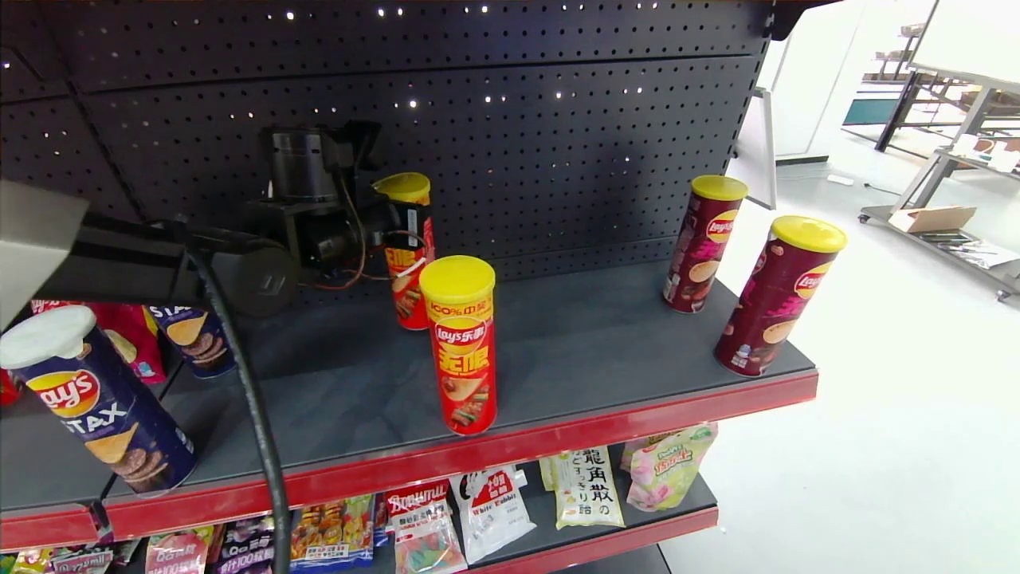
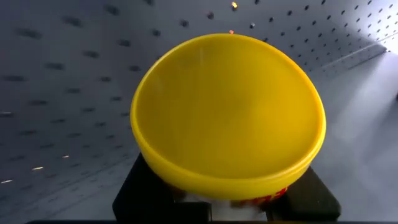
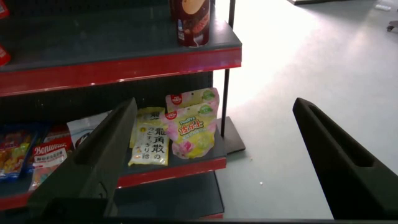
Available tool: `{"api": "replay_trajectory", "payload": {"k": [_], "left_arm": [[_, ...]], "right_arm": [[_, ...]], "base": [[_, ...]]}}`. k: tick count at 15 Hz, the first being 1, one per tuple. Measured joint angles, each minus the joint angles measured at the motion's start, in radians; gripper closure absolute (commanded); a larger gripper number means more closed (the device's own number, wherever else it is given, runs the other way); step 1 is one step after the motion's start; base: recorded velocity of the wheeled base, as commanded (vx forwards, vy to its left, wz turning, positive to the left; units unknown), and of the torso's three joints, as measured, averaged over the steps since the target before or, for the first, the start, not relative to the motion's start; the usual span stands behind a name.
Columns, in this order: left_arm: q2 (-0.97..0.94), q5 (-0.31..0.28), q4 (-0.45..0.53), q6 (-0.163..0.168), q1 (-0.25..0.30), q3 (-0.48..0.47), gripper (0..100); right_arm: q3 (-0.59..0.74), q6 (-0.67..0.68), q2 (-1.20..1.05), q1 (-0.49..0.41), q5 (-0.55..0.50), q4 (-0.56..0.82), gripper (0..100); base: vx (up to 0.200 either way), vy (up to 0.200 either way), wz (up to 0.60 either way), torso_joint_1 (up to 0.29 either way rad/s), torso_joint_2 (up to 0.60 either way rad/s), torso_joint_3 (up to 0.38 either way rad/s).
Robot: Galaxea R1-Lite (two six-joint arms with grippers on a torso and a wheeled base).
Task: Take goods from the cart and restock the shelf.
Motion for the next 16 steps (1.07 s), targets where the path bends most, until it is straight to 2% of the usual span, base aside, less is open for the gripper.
{"api": "replay_trajectory", "payload": {"k": [8,11,16], "left_arm": [[0.144,0.0,-0.039,-0.011,-0.024,-0.128,100],[0.169,0.0,-0.041,-0.03,-0.032,-0.146,100],[0.181,-0.001,-0.04,-0.033,-0.033,-0.159,100]], "right_arm": [[0.0,0.0,0.0,0.0,0.001,0.0,0],[0.0,0.0,0.0,0.0,0.0,0.0,0],[0.0,0.0,0.0,0.0,0.0,0.0,0]], "base": [[0.0,0.0,0.0,0.0,0.0,0.0],[0.0,0.0,0.0,0.0,0.0,0.0],[0.0,0.0,0.0,0.0,0.0,0.0]]}}
